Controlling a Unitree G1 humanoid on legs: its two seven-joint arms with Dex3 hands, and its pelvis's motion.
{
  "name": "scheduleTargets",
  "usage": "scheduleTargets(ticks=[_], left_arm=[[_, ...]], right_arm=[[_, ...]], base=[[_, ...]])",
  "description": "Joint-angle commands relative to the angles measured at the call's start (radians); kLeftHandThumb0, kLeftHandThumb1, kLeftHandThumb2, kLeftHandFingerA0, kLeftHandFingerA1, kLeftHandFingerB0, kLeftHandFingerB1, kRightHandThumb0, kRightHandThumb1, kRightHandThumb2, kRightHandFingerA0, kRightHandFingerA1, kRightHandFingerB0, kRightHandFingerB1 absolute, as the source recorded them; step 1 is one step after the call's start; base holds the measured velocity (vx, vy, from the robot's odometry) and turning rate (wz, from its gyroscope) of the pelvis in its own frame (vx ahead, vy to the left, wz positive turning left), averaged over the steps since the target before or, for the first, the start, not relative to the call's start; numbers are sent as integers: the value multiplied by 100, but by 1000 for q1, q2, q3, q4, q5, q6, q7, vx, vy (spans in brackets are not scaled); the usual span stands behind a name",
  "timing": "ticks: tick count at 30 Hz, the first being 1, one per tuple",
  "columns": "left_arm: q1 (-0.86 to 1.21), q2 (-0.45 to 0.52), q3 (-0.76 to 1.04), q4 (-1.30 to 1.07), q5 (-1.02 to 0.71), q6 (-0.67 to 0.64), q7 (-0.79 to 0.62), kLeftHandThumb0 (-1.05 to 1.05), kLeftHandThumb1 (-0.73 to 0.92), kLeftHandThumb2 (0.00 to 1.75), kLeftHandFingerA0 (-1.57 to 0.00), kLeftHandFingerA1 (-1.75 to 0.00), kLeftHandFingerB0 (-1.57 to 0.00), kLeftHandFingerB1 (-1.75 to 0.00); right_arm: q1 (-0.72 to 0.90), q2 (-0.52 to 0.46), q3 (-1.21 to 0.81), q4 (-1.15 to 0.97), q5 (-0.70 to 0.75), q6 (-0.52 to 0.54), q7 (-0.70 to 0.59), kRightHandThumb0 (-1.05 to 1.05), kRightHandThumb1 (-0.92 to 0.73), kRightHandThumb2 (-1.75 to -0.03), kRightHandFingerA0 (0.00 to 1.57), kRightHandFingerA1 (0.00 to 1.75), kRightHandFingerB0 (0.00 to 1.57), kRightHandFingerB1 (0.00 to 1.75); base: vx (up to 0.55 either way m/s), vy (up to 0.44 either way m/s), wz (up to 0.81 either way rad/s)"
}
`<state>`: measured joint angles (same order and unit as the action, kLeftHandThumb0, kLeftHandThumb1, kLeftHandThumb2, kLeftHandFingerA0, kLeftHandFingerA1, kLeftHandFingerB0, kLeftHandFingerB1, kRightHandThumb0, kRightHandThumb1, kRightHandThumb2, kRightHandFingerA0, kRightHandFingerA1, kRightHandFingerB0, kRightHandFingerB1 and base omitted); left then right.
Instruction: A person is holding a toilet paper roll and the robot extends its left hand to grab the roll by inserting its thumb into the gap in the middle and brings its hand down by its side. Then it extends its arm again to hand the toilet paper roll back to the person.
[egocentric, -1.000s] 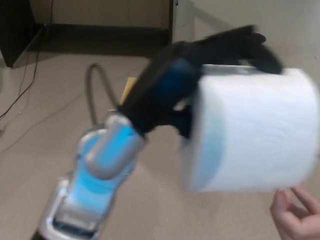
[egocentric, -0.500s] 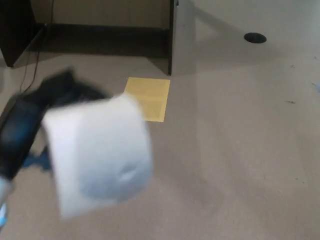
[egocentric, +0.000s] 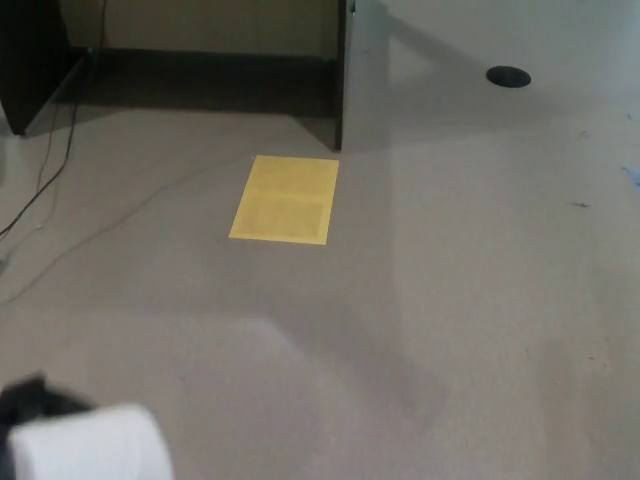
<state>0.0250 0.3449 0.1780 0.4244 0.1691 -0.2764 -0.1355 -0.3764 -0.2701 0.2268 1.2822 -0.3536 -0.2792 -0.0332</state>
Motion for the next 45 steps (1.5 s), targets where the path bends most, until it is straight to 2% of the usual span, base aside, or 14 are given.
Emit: scheduleTargets(ticks=[1, 6, 7, 11, 15, 16, 17, 21, 22, 27, 32, 35, 39, 45], left_arm=[[24, 133, -94, 467, 202, -188, 297, -8, 82, 64, -87, -116, -77, -105], [-28, 130, -117, 557, 145, -153, 200, -7, 77, 74, -89, -120, -81, -108], [-42, 129, -128, 577, 149, -166, 208, -5, 73, 79, -91, -118, -83, -110], [-57, 137, -163, 607, 146, -199, 223, -8, 76, 74, -91, -113, -82, -108], [-87, 146, -191, 667, 138, -240, 231, -8, 70, 85, -92, -113, -82, -109], [-91, 144, -193, 678, 133, -254, 236, -8, 70, 85, -92, -113, -82, -109], [-101, 141, -188, 685, 119, -252, 231, -8, 74, 78, -88, -122, -81, -112], [-119, 145, -184, 698, 109, -257, 244, -8, 75, 74, -90, -116, -82, -107], [-119, 141, -174, 698, 96, -264, 243, -6, 76, 76, -89, -121, -84, -107], [-117, 119, -120, 650, 36, -352, 239, -5, 79, 71, -87, -123, -81, -105], [-143, 109, -70, 426, -2, -404, 231, -2, 75, 75, -95, -121, -83, -105], [-156, 110, -56, 256, -20, -365, 196, -4, 76, 73, -93, -118, -81, -103], [-263, 93, -79, -30, -31, -266, 146, 6, 72, 74, -99, -111, -83, -99], [-405, 45, -133, -248, -43, -116, 82, 7, 74, 79, -97, -117, -80, -106]], right_arm=[[16, -53, -24, -9, 12, -4, -17, -36, -67, -61, 72, 67, 57, 43], [37, -64, -37, -12, 18, -13, -27, -36, -67, -60, 73, 70, 58, 44], [34, -67, -41, -13, 20, -10, -26, -36, -67, -60, 72, 70, 58, 44], [31, -71, -45, -11, 15, -10, -21, -36, -67, -60, 72, 66, 57, 44], [31, -68, -52, -15, 15, -8, -21, -36, -66, -60, 71, 73, 58, 44], [31, -70, -52, -15, 14, -8, -21, -36, -66, -60, 71, 73, 58, 44], [24, -70, -49, -15, 10, -2, -19, -37, -67, -60, 71, 68, 56, 43], [4, -64, -51, -12, 13, 8, -12, -36, -67, -60, 72, 65, 56, 44], [2, -64, -51, -12, 13, 7, -8, -36, -67, -60, 71, 61, 57, 44], [10, -68, -49, -13, 11, -1, -8, -36, -67, -60, 72, 66, 57, 44], [10, -69, -42, -14, 5, 5, -10, -36, -67, -60, 72, 63, 57, 44], [4, -68, -38, -12, 2, 9, -9, -36, -68, -61, 72, 66, 57, 44], [4, -65, -47, -13, 12, 14, -2, -36, -67, -60, 73, 63, 58, 44], [5, -63, -40, -14, 5, 14, -5, -36, -68, -60, 74, 62, 58, 44]], base=[[0, 0, 0], [0, 0, 0], [0, 0, 0], [0, 0, 0], [0, 0, 0], [0, 0, 0], [0, 0, 0], [0, 0, 0], [0, 0, 0], [0, 0, 0], [0, 0, 0], [0, 0, 0], [0, 0, 0], [0, 0, 0]])
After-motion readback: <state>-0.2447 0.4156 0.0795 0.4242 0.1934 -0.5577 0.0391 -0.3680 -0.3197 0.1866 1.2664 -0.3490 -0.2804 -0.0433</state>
